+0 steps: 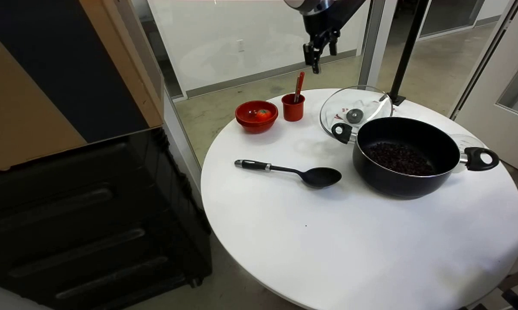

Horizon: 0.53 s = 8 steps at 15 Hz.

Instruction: Put the spoon on the table then cover the pot with the lid

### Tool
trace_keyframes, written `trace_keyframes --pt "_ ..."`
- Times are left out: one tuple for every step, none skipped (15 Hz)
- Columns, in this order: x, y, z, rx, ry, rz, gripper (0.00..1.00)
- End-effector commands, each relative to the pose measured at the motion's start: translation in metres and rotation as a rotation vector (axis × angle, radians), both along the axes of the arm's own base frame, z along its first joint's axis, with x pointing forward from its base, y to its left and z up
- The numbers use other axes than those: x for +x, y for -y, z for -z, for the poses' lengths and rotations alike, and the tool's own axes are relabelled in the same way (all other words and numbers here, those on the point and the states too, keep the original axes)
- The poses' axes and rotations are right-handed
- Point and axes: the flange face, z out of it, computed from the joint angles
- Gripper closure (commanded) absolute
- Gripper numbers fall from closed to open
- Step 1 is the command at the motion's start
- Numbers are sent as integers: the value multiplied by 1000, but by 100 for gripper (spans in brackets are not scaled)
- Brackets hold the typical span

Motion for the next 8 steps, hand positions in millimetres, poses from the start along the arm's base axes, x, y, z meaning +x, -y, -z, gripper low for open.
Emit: trace_keyframes --pt "-4 66 -26 13 30 138 0" --pt "-7 84 -28 13 32 169 0" --pt "-10 102 -29 21 33 189 0" --pt "-14 117 -29 27 30 206 0" --pt "-18 132 -27 47 29 220 0" --pt "-22 145 -24 67 27 240 0" --pt "-26 156 -21 87 23 262 0" --pt "-30 167 -15 115 19 287 0"
